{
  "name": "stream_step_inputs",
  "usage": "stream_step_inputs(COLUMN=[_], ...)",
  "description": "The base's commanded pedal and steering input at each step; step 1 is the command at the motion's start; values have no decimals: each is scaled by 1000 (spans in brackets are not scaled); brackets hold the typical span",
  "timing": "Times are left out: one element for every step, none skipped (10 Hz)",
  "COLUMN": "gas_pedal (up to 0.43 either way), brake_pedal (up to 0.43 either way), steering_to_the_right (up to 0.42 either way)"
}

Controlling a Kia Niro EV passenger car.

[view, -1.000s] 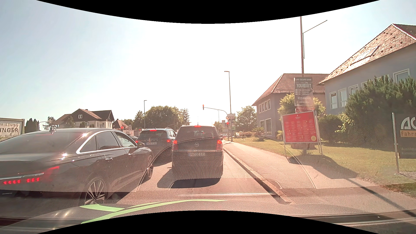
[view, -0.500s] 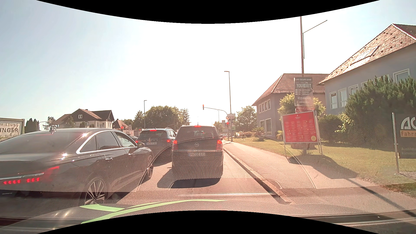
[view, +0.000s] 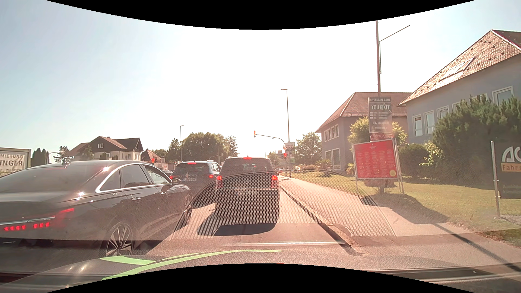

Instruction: Follow the waypoints while adhering to traffic rules and regulations

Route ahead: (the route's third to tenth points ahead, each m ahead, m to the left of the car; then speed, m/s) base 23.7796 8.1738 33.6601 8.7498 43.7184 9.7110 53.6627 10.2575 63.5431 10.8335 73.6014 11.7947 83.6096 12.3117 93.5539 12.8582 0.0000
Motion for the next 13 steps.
stream_step_inputs(gas_pedal=[0, 0, 0, 0, 0, 0, 0, 0, 0, 0, 0, 0, 0], brake_pedal=[348, 348, 348, 348, 348, 348, 348, 348, 348, 348, 348, 348, 348], steering_to_the_right=[-1, 2, 4, 5, 5, 5, 5, 6, 6, 6, 7, 7, 7])
